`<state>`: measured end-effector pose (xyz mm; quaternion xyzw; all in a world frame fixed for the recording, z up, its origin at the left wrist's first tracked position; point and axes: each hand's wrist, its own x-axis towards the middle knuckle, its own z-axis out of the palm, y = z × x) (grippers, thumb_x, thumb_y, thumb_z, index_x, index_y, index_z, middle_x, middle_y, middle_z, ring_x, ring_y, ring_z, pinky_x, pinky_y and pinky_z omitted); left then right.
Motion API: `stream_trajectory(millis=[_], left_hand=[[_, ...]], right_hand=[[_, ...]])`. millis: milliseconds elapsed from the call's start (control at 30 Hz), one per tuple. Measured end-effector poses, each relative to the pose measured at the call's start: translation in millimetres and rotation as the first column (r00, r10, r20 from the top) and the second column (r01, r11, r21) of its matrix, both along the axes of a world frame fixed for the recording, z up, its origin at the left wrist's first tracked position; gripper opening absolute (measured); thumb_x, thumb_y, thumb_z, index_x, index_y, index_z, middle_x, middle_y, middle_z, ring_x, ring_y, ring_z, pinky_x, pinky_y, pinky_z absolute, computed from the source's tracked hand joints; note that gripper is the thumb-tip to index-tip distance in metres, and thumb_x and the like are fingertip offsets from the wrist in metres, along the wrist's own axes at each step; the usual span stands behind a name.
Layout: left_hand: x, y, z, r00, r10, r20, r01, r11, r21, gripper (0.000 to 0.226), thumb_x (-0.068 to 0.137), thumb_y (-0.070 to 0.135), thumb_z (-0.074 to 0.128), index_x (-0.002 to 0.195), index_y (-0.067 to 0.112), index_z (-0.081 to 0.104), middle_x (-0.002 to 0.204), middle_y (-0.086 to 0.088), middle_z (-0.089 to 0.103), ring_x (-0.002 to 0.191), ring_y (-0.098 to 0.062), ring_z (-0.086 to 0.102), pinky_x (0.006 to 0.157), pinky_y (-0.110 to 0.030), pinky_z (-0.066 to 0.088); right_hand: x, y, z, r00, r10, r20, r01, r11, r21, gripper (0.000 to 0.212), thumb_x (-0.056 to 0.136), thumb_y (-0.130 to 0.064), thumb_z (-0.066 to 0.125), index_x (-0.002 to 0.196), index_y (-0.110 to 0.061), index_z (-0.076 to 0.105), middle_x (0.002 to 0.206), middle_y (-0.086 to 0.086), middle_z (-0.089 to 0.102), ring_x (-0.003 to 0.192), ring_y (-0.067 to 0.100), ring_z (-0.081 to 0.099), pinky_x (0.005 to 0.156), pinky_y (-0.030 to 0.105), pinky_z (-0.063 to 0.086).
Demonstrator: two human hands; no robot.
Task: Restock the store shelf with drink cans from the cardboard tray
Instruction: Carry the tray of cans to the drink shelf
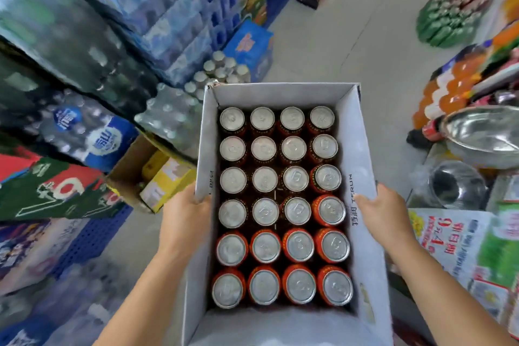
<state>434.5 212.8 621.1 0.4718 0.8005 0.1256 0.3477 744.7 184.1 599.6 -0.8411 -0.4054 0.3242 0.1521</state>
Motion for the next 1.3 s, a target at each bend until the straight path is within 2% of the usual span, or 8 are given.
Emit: stream_trajectory(millis=[133,333,433,533,800,967,1133,1300], left_hand=[[74,85,3,0.992,-0.127,-0.027,0.127,0.992,0.023,0.016,0.087,0.016,0.055,0.072,0.01,0.056,0.062,-0.006,0.06,0.061,-0.025,0.053,0.051,-0.031,0.041],[169,228,2,0.969,-0.247,0.007,0.247,0.969,-0.009,0.015,0.086,0.015,0.051,0.073,0.008,0.055,0.065,-0.009,0.062,0.053,-0.016,0.047,0.047,-0.03,0.038],[214,311,-4,0.949,-0.313,0.029,0.314,0.948,-0.043,0.017,0.088,0.017,0.049,0.076,0.008,0.058,0.07,-0.009,0.064,0.055,-0.018,0.05,0.047,-0.028,0.039],[263,400,-6,0.897,-0.441,-0.038,0.438,0.896,-0.071,0.019,0.089,0.02,0.048,0.075,0.011,0.056,0.071,-0.007,0.062,0.062,-0.023,0.054,0.049,-0.029,0.037],[426,615,10,0.801,-0.593,-0.085,0.586,0.805,-0.092,0.025,0.094,0.023,0.049,0.07,0.014,0.051,0.067,-0.004,0.056,0.059,-0.013,0.046,0.047,-0.027,0.031],[530,735,7,0.808,-0.589,-0.023,0.586,0.807,-0.077,0.021,0.091,0.018,0.052,0.07,0.013,0.055,0.066,-0.008,0.061,0.057,-0.022,0.054,0.045,-0.027,0.038],[628,862,15,0.794,-0.606,-0.048,0.603,0.796,-0.061,0.025,0.091,0.017,0.051,0.067,0.011,0.051,0.061,-0.005,0.056,0.054,-0.017,0.048,0.044,-0.026,0.03],[716,1004,14,0.766,-0.642,0.017,0.642,0.766,-0.019,0.015,0.091,0.014,0.049,0.082,0.012,0.06,0.069,-0.003,0.061,0.06,-0.014,0.053,0.047,-0.026,0.036]], right_hand=[[71,59,13,0.996,-0.089,0.006,0.089,0.996,0.01,0.011,0.089,-0.012,0.058,0.078,-0.011,0.055,0.064,-0.002,0.051,0.066,0.027,0.045,0.063,0.031,0.032],[154,160,18,0.968,-0.25,0.014,0.25,0.968,0.006,0.019,0.088,-0.012,0.059,0.07,-0.012,0.052,0.069,0.009,0.057,0.068,0.03,0.048,0.061,0.033,0.032],[187,217,18,0.941,-0.339,0.009,0.339,0.941,0.015,0.017,0.089,-0.011,0.059,0.073,-0.007,0.054,0.066,0.01,0.056,0.058,0.022,0.045,0.051,0.032,0.033],[220,276,18,0.901,-0.433,0.016,0.433,0.901,0.002,0.011,0.09,-0.012,0.058,0.08,-0.008,0.057,0.065,0.002,0.053,0.058,0.018,0.044,0.053,0.034,0.032],[345,441,8,0.793,-0.609,0.005,0.609,0.793,-0.031,0.016,0.089,-0.017,0.058,0.096,-0.003,0.063,0.088,0.019,0.064,0.077,0.033,0.053,0.065,0.034,0.04],[448,562,9,0.791,-0.61,-0.039,0.611,0.792,-0.003,0.018,0.089,-0.015,0.057,0.101,-0.003,0.063,0.089,0.016,0.065,0.072,0.028,0.055,0.063,0.034,0.042],[549,693,20,0.808,-0.589,-0.001,0.589,0.808,0.017,0.016,0.088,-0.012,0.058,0.096,0.002,0.062,0.083,0.021,0.062,0.073,0.034,0.053,0.065,0.039,0.041],[626,821,28,0.775,-0.631,0.016,0.631,0.775,0.015,0.011,0.088,-0.014,0.058,0.081,-0.006,0.056,0.071,0.009,0.059,0.07,0.032,0.052,0.062,0.038,0.04]])
